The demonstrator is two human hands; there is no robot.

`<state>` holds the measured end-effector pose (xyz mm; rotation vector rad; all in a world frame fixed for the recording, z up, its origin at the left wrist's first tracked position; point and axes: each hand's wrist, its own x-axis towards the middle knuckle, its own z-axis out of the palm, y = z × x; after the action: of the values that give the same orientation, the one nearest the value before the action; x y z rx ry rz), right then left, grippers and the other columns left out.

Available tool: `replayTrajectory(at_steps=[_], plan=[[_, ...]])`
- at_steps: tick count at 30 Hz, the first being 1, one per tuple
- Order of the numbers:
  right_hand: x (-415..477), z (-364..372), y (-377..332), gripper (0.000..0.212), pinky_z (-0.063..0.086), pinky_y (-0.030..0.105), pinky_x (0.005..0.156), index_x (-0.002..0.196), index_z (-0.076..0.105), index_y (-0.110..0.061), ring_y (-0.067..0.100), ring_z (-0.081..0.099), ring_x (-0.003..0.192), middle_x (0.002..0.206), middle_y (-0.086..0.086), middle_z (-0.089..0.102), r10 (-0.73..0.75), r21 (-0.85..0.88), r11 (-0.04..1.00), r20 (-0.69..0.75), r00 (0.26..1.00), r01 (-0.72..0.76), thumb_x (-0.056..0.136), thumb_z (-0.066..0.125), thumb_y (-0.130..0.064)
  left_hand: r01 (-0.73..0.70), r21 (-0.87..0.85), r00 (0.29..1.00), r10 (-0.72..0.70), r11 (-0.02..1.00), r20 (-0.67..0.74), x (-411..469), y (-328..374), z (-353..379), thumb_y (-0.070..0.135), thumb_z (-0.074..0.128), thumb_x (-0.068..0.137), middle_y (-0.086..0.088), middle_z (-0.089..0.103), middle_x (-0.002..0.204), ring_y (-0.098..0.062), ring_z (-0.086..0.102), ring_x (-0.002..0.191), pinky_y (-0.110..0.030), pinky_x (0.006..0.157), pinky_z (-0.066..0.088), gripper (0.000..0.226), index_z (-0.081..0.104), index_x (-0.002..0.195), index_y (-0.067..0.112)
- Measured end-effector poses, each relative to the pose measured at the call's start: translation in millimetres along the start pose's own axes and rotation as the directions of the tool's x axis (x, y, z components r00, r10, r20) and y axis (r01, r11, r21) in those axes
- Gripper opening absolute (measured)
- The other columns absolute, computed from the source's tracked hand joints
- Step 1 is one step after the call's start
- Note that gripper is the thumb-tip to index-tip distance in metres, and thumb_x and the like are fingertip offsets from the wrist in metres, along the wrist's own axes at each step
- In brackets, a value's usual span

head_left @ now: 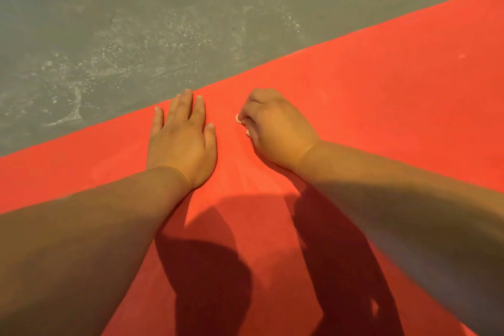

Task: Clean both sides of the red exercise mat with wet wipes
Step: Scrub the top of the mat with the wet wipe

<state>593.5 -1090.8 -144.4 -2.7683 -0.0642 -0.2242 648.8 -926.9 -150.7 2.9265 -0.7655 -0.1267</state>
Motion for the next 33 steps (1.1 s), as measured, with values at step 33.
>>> replayTrajectory(at_steps=[33], plan=[[-160,-42,-25,0.022,0.047,0.038,0.083,0.096,0.073,-0.014,0.033,0.059,0.093,0.093,0.008,0.066,0.055,-0.015,0.998,0.137,0.989,-0.054,0.081,0.058,-0.016,-0.198,0.085,0.788,0.107,0.976,0.606,-93,47,-34,0.071,0.075,0.054,-0.008,-0.019,0.159,-0.049,-0.007,0.142,-0.065,0.108,0.026,0.130,-0.011,0.147,0.046]])
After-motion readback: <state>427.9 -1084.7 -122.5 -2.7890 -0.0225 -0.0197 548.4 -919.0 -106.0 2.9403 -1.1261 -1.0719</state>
